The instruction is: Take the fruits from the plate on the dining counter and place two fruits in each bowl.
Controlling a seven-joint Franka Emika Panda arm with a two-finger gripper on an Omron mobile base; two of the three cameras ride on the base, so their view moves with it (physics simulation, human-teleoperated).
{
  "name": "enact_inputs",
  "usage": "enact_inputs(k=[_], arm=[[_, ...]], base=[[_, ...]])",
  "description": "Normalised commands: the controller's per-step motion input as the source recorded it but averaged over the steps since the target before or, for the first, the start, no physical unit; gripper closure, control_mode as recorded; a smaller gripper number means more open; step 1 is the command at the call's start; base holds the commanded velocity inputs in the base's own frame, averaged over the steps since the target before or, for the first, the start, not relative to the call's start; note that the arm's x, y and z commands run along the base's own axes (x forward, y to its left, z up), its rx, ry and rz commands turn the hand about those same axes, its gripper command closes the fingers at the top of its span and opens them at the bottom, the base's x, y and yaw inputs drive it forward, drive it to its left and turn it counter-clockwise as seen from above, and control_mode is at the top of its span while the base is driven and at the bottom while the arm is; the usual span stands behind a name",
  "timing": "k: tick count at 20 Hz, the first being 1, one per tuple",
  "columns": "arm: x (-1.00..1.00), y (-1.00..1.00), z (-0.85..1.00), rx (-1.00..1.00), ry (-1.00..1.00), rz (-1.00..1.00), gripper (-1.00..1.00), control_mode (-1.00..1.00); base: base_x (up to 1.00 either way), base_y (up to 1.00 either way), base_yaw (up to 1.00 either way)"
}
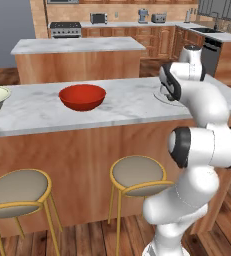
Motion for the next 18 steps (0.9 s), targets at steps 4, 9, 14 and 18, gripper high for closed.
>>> enact_inputs(k=[4, 9, 14, 18], arm=[[0.36, -0.05, -0.24, 0.0, 0.0, -0.06, -1.0, -1.0], [0.3, -0.09, -0.32, 0.0, 0.0, 0.0, -1.0, -1.0], [0.31, -0.03, -0.09, 0.0, 0.0, 0.0, -1.0, -1.0], [0.25, -0.01, -0.01, 0.0, -0.01, 0.0, -1.0, -1.0]], base=[[0.0, 0.0, 0.0], [0.0, 0.0, 0.0], [0.0, 0.0, 0.0], [0.0, 0.0, 0.0]])
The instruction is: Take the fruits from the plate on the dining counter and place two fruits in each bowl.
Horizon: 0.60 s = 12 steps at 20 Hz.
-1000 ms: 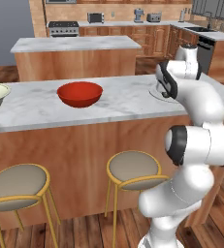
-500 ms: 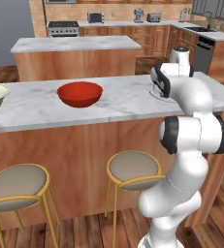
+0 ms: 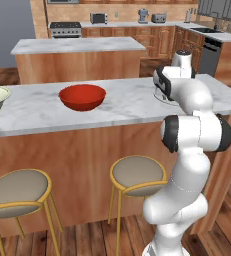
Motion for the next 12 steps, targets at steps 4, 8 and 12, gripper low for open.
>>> enact_inputs(k=[4, 8, 12], arm=[[0.24, -0.05, 0.0, 0.0, 0.0, 0.0, -1.0, -1.0], [0.17, -0.15, -0.08, 0.01, 0.0, 0.0, -1.0, -1.0], [0.16, -0.18, -0.08, 0.01, 0.0, 0.0, -1.0, -1.0]], base=[[0.0, 0.0, 0.0], [0.0, 0.0, 0.0], [0.0, 0.0, 0.0]])
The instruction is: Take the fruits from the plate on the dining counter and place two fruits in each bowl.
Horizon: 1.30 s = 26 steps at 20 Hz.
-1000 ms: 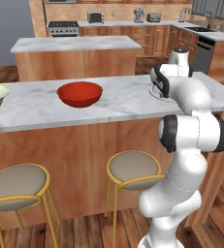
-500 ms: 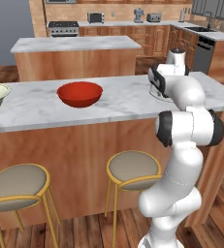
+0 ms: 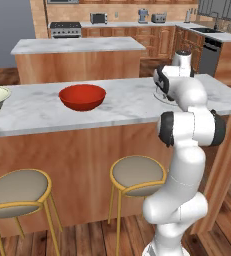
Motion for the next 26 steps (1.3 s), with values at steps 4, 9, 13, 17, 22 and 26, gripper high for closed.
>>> enact_inputs(k=[4, 9, 13, 17, 22, 26], arm=[[0.14, -0.15, -0.1, 0.0, 0.0, 0.0, -1.0, -1.0], [0.02, -0.02, -0.1, 0.0, 0.0, 0.0, -1.0, -1.0], [0.0, 0.0, -0.21, 0.0, 0.01, 0.0, 1.0, -1.0], [-0.08, 0.06, 0.06, 0.0, -0.03, 0.0, 1.0, -1.0], [-0.71, 0.23, 0.46, 0.0, -0.12, -0.03, 1.0, -1.0], [-1.0, 0.92, 0.51, -0.01, -0.1, -0.01, 1.0, -1.0]], base=[[0.0, 0.0, 0.0], [0.0, 0.0, 0.0], [0.0, 0.0, 0.0], [0.0, 0.0, 0.0], [0.0, 0.0, 0.0], [0.0, 0.0, 0.0]])
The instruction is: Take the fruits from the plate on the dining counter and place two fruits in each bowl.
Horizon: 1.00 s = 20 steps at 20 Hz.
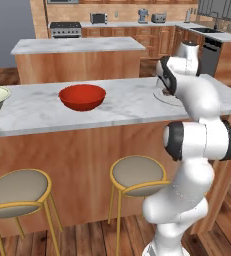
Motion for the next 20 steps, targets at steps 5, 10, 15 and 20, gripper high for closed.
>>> enact_inputs(k=[5, 10, 15, 20], arm=[[-0.96, 1.0, 0.33, -0.01, -0.01, 0.04, 1.0, -1.0], [-0.66, 1.0, 0.64, 0.0, 0.11, 0.14, 1.0, -1.0], [-0.29, 1.0, 0.64, 0.0, 0.13, 0.15, 1.0, -1.0], [0.42, 1.0, 0.04, 0.0, 0.01, 0.13, 1.0, -1.0]], base=[[0.0, 0.0, 0.0], [0.0, 0.0, 0.0], [0.0, 0.0, 0.0], [0.0, 0.0, 0.0]])
